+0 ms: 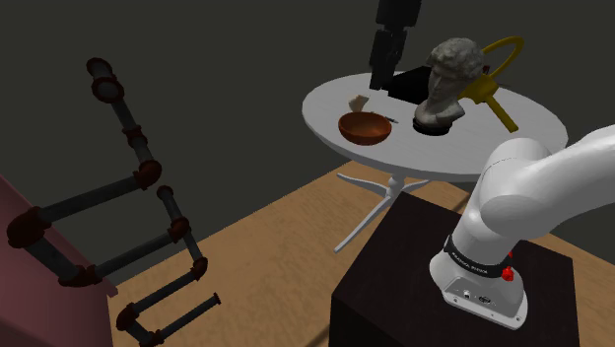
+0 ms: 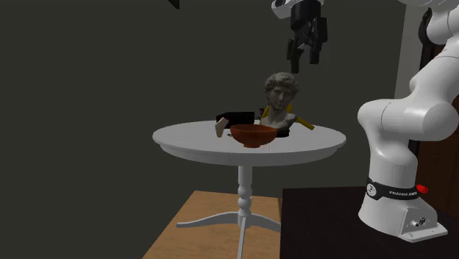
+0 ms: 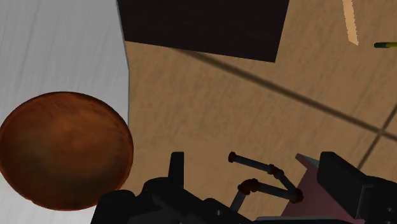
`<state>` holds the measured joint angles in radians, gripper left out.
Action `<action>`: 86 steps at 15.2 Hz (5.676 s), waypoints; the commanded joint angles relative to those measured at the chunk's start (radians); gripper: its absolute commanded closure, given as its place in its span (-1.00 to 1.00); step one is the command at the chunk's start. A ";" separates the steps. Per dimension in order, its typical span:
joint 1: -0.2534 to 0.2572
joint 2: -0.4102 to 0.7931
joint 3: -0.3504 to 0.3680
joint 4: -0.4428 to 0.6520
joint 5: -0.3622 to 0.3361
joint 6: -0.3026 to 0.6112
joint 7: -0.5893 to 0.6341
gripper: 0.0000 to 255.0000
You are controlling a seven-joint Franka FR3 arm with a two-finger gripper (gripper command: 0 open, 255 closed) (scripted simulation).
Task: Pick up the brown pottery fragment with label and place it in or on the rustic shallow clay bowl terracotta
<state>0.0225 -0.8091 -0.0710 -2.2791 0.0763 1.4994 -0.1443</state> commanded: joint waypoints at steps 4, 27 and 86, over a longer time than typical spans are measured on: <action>-0.028 0.039 -0.041 -0.023 -0.019 0.089 -0.013 -1.00; -0.137 0.546 -0.399 0.074 0.088 0.683 -0.176 -1.00; -0.165 0.720 -0.318 -0.176 -0.046 1.234 0.305 1.00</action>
<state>-0.1418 -0.0987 -0.3872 -2.4459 0.0303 2.7385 0.1626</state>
